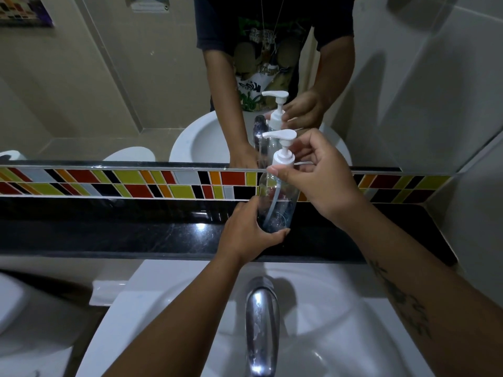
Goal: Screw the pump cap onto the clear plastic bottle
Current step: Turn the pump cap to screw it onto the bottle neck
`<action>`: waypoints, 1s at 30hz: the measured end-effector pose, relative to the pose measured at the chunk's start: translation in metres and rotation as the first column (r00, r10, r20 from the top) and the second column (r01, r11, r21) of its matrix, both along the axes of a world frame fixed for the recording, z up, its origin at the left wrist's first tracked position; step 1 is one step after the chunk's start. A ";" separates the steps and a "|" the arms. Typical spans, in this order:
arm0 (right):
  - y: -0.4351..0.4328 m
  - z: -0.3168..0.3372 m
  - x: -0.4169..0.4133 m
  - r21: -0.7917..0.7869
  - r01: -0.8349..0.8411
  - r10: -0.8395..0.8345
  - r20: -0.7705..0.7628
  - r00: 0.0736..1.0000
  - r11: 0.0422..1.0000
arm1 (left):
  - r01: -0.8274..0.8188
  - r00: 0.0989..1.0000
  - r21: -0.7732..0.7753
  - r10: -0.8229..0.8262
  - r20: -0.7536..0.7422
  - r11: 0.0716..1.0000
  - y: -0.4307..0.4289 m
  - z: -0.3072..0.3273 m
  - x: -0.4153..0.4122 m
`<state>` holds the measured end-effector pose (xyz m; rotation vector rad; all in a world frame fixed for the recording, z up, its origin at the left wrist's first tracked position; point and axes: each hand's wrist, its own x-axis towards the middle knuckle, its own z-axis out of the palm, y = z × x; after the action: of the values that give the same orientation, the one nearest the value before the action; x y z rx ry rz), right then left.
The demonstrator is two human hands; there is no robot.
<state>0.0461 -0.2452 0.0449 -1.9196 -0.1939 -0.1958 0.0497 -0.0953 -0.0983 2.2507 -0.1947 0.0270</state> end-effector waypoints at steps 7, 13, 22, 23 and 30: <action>-0.019 0.002 0.001 0.010 -0.170 0.170 -0.116 0.979 0.985 | 0.001 1.000 0.003 -0.001 0.007 1.000 0.000 0.002 -0.001; -0.012 0.001 0.002 0.026 -0.083 0.085 -0.052 0.995 0.996 | -0.001 1.000 0.017 0.001 -0.001 1.000 -0.001 0.004 -0.002; -0.010 -0.002 0.002 0.037 -0.126 0.129 -0.100 0.987 0.991 | 0.003 1.000 0.013 -0.003 0.005 1.000 0.000 0.004 -0.002; -0.012 -0.002 0.002 0.050 -0.160 0.165 -0.119 0.979 0.986 | 0.001 1.000 0.013 -0.001 0.005 1.000 -0.001 0.004 -0.002; -0.010 -0.003 0.000 0.083 -0.132 0.140 -0.091 0.986 0.988 | -0.002 1.000 0.013 0.002 0.014 1.000 -0.001 0.004 -0.003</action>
<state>0.0462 -0.2557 0.0423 -1.8267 -0.2482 -0.0186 0.0468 -0.0958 -0.0947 2.2646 -0.2005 0.0430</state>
